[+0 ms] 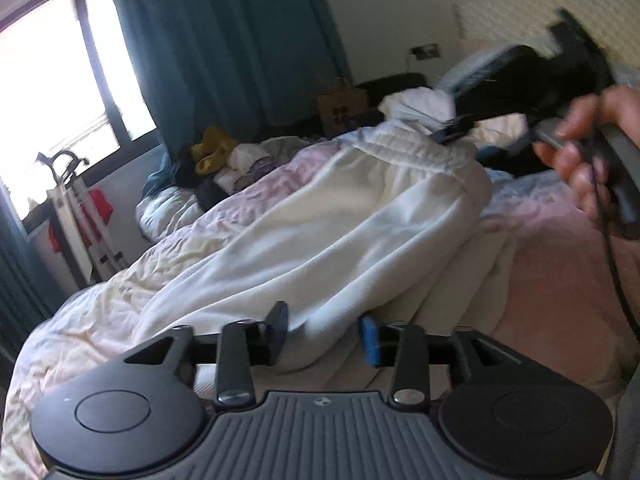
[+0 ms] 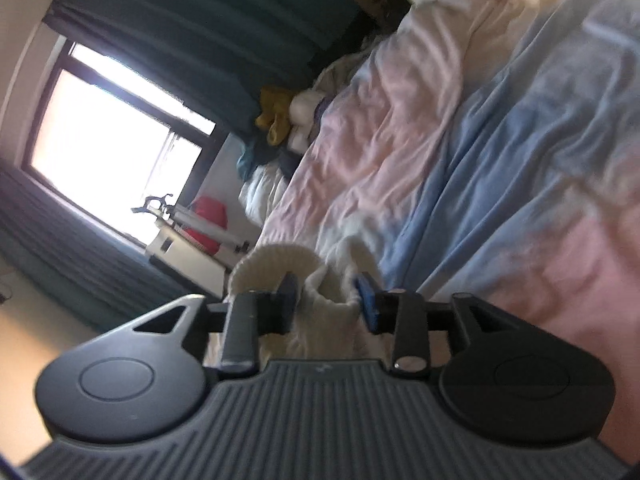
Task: Fold clothes
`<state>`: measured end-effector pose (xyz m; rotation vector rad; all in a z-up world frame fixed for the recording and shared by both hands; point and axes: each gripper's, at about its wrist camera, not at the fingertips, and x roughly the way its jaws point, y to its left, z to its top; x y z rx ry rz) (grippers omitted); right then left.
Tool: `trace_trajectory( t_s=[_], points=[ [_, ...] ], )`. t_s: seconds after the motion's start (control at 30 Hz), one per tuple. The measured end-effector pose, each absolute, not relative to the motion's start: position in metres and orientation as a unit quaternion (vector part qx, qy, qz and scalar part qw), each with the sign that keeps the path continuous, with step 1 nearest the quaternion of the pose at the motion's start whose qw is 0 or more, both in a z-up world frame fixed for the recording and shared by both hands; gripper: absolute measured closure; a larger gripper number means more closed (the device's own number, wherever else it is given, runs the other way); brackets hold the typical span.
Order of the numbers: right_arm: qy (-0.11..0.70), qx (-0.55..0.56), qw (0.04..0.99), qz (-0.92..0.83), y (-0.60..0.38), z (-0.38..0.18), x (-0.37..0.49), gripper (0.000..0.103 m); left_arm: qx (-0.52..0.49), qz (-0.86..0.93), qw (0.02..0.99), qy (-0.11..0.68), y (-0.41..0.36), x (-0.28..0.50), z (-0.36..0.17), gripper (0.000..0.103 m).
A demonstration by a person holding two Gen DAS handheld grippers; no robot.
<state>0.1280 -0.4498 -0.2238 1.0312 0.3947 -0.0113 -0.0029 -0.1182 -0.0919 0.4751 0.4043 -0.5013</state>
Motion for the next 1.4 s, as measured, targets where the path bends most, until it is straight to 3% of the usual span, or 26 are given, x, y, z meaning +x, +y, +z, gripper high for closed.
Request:
trace_trajectory(
  t_s=[0.03, 0.13, 0.43, 0.67, 0.7, 0.8, 0.93, 1.1, 1.3, 1.4],
  points=[
    [0.182, 0.494, 0.850, -0.010, -0.452, -0.224, 0.123, 0.031, 0.229, -0.240, 0.922, 0.198, -0.117, -0.003, -0.091, 0.051],
    [0.172, 0.501, 0.848, -0.016, -0.453, -0.222, 0.110, 0.020, 0.225, -0.227, 0.926, 0.202, -0.114, -0.006, -0.088, 0.044],
    [0.214, 0.468, 0.857, 0.030, -0.423, -0.210, 0.107, 0.019, 0.215, -0.173, 0.932, 0.233, -0.095, -0.010, -0.076, 0.029],
    [0.240, 0.439, 0.866, 0.019, -0.412, -0.219, 0.115, 0.019, 0.217, -0.134, 0.932, 0.256, -0.087, -0.006, -0.081, 0.029],
    [0.244, 0.435, 0.867, 0.017, -0.411, -0.220, 0.116, 0.021, 0.217, -0.135, 0.932, 0.257, -0.088, -0.006, -0.082, 0.029],
    [0.254, 0.423, 0.870, 0.012, -0.407, -0.224, 0.119, 0.045, 0.219, -0.136, 0.930, 0.261, -0.089, -0.007, -0.083, 0.029],
    [0.268, 0.406, 0.874, 0.005, -0.401, -0.229, 0.124, 0.050, 0.201, -0.139, 0.932, 0.267, -0.088, -0.006, -0.078, 0.029],
    [0.283, 0.414, 0.865, 0.009, -0.403, -0.233, 0.128, 0.045, 0.150, -0.139, 0.938, 0.280, -0.081, -0.007, -0.065, 0.028],
    [0.311, 0.414, 0.856, 0.006, -0.400, -0.237, 0.130, 0.016, -0.003, -0.175, 0.941, 0.291, -0.051, -0.003, -0.042, 0.016],
    [0.322, 0.417, 0.850, 0.018, -0.395, -0.241, 0.133, 0.016, -0.069, -0.169, 0.939, 0.291, -0.033, 0.002, -0.035, 0.008]
  ],
)
